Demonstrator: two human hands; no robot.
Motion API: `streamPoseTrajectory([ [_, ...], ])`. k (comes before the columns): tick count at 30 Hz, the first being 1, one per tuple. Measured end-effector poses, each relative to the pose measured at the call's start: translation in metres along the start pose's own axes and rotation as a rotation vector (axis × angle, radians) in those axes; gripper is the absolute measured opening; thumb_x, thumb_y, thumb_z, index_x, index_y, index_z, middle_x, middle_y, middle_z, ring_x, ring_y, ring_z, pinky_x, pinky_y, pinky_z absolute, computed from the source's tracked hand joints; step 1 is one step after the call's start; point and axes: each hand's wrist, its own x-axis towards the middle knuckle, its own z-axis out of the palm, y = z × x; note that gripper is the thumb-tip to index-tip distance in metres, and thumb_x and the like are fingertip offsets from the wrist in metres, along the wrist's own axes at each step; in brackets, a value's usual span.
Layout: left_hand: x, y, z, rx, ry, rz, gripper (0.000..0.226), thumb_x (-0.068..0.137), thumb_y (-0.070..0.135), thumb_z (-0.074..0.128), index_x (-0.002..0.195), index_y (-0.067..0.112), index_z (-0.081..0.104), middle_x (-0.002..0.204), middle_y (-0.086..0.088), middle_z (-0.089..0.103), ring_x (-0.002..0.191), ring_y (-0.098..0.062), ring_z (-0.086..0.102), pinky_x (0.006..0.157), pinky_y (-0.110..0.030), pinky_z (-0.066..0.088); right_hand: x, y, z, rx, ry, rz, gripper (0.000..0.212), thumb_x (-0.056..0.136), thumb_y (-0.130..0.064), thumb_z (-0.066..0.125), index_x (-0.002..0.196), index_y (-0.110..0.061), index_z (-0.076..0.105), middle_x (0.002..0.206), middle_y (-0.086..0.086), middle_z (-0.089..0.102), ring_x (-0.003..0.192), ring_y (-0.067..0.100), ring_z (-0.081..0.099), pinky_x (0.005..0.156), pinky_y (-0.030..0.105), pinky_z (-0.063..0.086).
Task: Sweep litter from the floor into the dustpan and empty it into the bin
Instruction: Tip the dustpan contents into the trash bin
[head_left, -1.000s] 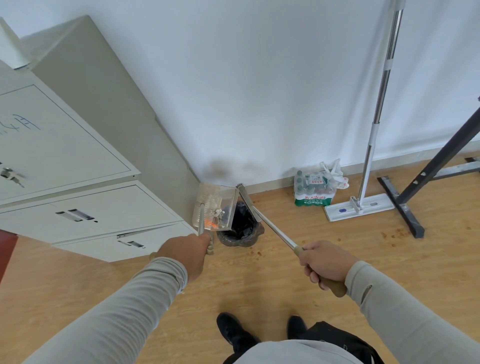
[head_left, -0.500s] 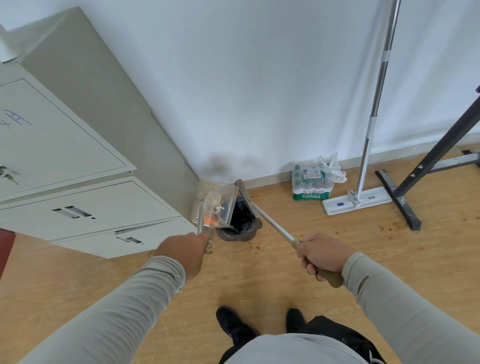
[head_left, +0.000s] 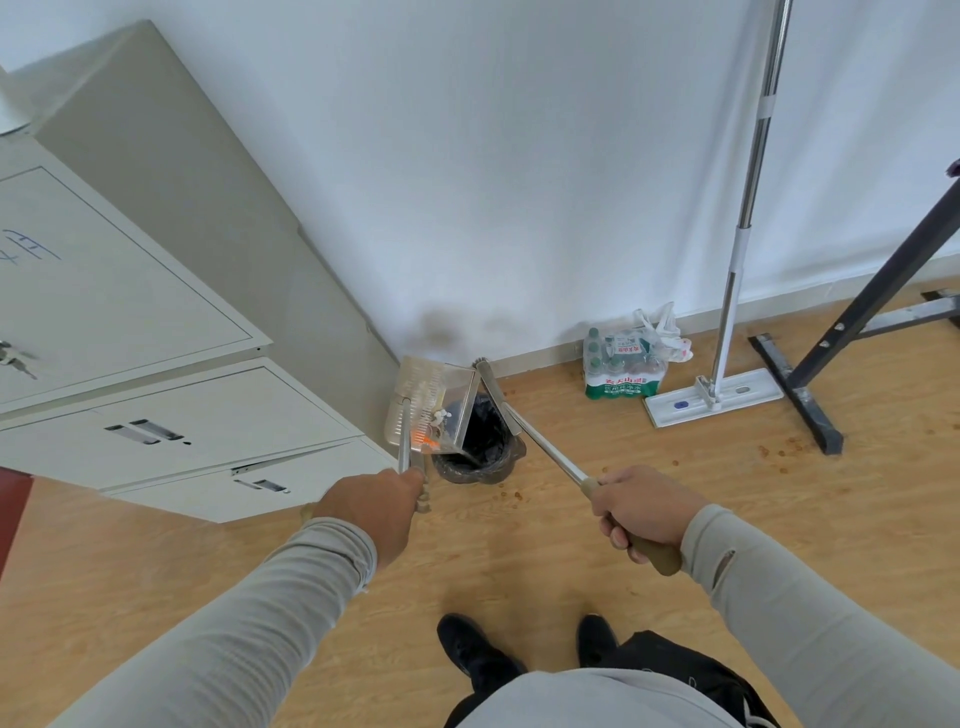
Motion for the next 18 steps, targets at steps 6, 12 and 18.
streamPoseTrajectory([
  [6,-0.0018,0.0002,-0.0031,-0.002,-0.010,-0.010,0.041,0.096,0.016,0.046,0.136,0.025,0.044,0.111,-0.002,0.064,0.094,-0.027,0.069,0.081,-0.041,0.057,-0.0005,0.0013,0.0022,0.023,0.002,0.002,0.007,0.090,-0.005,0.048,0.086,-0.010,0.052,0.062,0.006,0.052,0.042,0.014,0.045,0.042,0.021,0.036],
  [12,-0.0040,0.0020,-0.0047,0.009,-0.011,-0.004,0.045,0.096,0.015,0.045,0.139,0.025,0.042,0.116,-0.003,0.064,0.098,-0.028,0.068,0.080,-0.038,0.054,-0.0009,0.0035,0.0037,0.034,-0.002,0.014,0.007,0.090,-0.007,0.048,0.090,-0.010,0.054,0.063,0.005,0.052,0.043,0.013,0.045,0.043,0.021,0.036],
  [18,-0.0072,0.0062,-0.0091,0.063,-0.033,0.003,0.049,0.095,0.011,0.045,0.142,0.023,0.040,0.122,-0.004,0.062,0.104,-0.029,0.067,0.077,-0.037,0.050,-0.0030,0.0056,0.0069,0.037,-0.009,-0.001,0.005,0.089,-0.006,0.047,0.088,-0.010,0.050,0.065,0.006,0.051,0.044,0.014,0.044,0.044,0.022,0.036],
])
